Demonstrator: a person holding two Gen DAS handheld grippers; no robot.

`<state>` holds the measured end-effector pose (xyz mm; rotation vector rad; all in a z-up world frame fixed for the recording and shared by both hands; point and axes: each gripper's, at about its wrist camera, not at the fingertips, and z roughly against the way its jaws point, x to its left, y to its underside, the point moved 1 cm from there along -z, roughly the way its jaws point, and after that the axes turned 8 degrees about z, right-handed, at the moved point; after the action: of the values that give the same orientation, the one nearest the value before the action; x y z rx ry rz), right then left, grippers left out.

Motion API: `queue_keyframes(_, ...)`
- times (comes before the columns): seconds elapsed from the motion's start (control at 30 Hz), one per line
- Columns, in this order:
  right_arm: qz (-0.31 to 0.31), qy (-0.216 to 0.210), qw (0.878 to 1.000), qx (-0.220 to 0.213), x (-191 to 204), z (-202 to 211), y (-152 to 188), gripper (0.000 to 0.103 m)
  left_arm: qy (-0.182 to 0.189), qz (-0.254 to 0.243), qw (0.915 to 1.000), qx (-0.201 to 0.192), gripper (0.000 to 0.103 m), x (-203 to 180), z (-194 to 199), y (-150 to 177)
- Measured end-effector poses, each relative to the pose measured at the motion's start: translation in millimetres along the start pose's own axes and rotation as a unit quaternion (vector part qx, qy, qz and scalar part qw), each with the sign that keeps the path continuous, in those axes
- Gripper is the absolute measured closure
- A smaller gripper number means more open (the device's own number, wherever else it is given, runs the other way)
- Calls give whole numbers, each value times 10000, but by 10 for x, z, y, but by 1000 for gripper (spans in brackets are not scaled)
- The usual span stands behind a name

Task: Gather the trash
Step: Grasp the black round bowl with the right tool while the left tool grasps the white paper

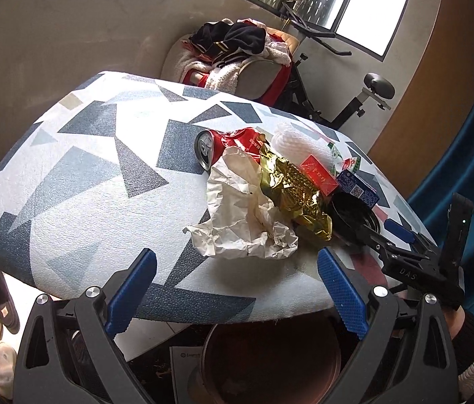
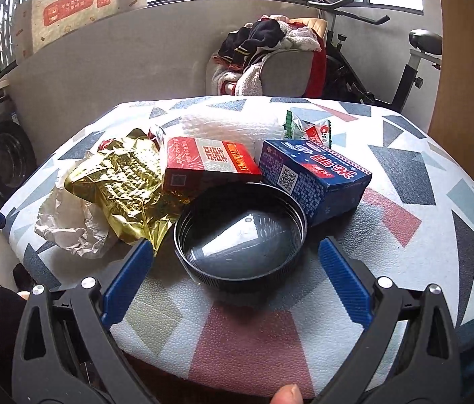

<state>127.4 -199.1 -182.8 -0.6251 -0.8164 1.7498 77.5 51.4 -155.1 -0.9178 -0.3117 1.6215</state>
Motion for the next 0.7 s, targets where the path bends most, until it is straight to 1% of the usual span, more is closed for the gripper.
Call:
queue_keyframes(0.23, 16, 100, 9995, 310, -12, -316, -58, 6, 10, 89, 9999, 64, 9, 50, -120, -43)
queue_keyframes(0.3, -97, 26, 9990, 441, -41, -378, -52, 6, -7, 128, 9999, 73, 9, 60, -152, -53)
queue_keyframes(0.37, -296, -230, 9979, 521, -89, -416, -43, 6, 6, 187, 9998, 80, 9, 80, -182, -75)
queue_keyframes(0.4, -360, -326, 9976, 502, -106, -410, -37, 9, -3, 210, 9998, 58, 9, 87, -187, -90)
queue_keyframes(0.5, -395, -322, 9977, 449, -118, -340, -14, 10, 27, 367, 9993, -49, 9, 138, -189, -168)
queue_keyframes(0.6, -404, -349, 9980, 340, -117, -213, 27, 10, 104, 574, 9983, -62, 9, 195, -207, -234)
queue_keyframes(0.7, -380, -397, 9984, 115, -113, -59, 53, 10, 88, 714, 9974, -41, 9, 232, -253, -286)
